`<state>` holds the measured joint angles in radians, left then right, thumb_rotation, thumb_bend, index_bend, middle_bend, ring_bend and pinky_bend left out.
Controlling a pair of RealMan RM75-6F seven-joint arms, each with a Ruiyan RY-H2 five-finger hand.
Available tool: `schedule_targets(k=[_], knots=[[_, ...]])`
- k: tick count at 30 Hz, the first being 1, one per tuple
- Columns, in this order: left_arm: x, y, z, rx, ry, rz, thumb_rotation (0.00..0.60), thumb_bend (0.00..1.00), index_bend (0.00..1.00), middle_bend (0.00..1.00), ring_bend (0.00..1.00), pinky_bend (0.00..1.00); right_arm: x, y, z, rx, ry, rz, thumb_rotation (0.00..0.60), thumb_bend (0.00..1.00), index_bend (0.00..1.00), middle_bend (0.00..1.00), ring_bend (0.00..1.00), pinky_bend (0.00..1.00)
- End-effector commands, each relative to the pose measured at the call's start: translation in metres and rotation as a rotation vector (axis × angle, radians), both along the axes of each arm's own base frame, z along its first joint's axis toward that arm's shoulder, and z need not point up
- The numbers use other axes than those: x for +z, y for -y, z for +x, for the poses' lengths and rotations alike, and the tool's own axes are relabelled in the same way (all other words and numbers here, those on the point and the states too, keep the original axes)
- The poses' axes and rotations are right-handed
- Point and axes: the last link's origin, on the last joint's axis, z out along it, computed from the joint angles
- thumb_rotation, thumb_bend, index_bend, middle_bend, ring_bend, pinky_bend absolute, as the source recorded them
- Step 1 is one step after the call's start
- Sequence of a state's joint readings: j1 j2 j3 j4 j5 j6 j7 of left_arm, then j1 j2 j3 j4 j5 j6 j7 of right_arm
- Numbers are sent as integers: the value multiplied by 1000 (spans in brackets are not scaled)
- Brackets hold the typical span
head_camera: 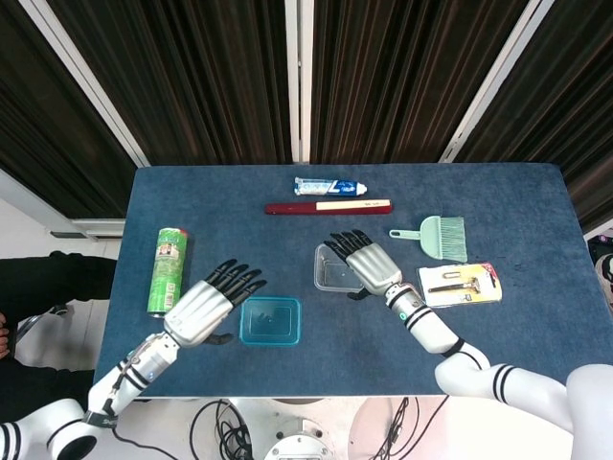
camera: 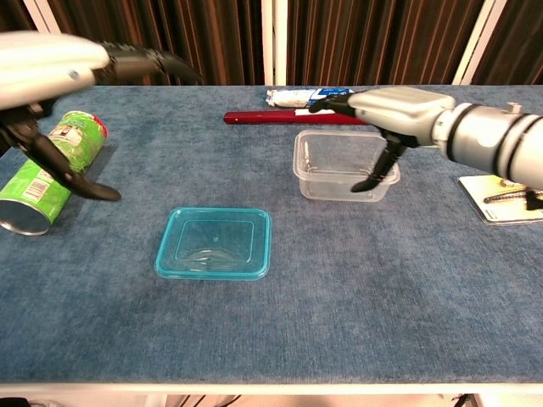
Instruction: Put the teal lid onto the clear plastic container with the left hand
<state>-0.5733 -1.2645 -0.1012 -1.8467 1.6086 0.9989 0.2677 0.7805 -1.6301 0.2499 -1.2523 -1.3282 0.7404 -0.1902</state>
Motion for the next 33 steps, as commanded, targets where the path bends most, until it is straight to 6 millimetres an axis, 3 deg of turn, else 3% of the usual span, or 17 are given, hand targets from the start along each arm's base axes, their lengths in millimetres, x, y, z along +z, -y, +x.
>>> schedule_targets(k=[1, 8, 13, 16, 25, 33], knots=[[-9, 1, 4, -3, -6, -24, 600, 61, 74, 39, 0, 0, -10, 11, 14, 8, -4, 6, 600, 35, 0, 0, 0, 0], [-25, 1, 11, 1, -19, -72, 600, 61, 74, 39, 0, 0, -21, 26, 31, 14, -9, 9, 600, 34, 0, 0, 0, 0], [-39, 3, 15, 4, -32, -115, 600, 61, 74, 40, 0, 0, -11, 17, 26, 30, 16, 10, 600, 35, 0, 0, 0, 0], [-51, 5, 17, 2, -46, -146, 600, 61, 74, 39, 0, 0, 10, 4, 12, 37, 42, -2, 600, 35, 0, 0, 0, 0], [-86, 8, 24, 73, -74, -220, 600, 61, 74, 39, 0, 0, 102, -39, -46, -7, 94, -170, 600, 34, 0, 0, 0, 0], [-104, 8, 22, 168, -122, -232, 600, 61, 74, 39, 0, 0, 138, -74, -92, -81, 95, -248, 600, 34, 0, 0, 0, 0]])
